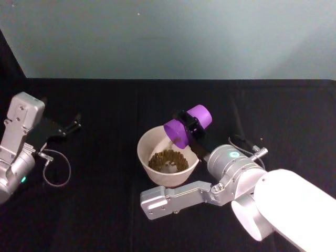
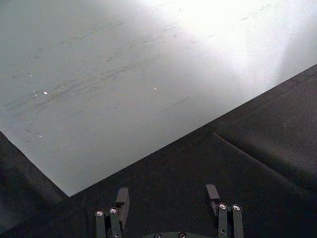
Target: Pick up the cup and pour the mung beans from the cup into the bowl.
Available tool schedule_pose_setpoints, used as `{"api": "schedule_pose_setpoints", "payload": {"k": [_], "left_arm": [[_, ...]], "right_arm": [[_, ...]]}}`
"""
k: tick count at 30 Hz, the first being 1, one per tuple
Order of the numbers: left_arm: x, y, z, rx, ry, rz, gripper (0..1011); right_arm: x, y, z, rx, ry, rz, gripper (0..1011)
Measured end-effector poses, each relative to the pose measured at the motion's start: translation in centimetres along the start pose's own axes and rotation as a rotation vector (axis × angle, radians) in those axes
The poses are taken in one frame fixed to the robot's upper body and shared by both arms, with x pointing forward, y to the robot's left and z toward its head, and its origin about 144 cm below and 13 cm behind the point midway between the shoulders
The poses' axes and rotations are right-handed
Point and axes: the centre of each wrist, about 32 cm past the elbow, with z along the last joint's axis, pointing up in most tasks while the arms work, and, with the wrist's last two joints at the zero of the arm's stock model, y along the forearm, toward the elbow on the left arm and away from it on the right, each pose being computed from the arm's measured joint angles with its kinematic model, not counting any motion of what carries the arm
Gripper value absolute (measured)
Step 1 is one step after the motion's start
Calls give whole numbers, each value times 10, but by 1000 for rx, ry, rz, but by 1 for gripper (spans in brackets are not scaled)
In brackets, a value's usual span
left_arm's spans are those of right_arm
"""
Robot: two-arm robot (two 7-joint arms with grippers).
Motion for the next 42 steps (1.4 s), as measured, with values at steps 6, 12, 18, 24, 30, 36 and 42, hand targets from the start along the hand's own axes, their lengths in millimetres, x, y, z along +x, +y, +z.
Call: {"api": "schedule_pose_setpoints", "payload": {"k": [6,12,18,24,30,36,42], "left_arm": [[0,0,0,0,0,0,1000],[0,0,0,0,0,0,1000],[0,0,0,0,0,0,1000],[0,0,0,0,0,0,1000],[0,0,0,0,0,0,1000],[0,0,0,0,0,0,1000],[0,0,0,0,0,0,1000]], "right_arm": [[1,0,0,-1,-15,1,718],[1,-1,2,-6,-39,2,718],[1,-1,4,-15,-63,1,718],[1,-2,7,-23,-102,0,718],[1,-1,11,-33,-160,-7,718],[0,0,18,-46,-259,-11,718],[1,0,25,-53,-358,-15,718]]}}
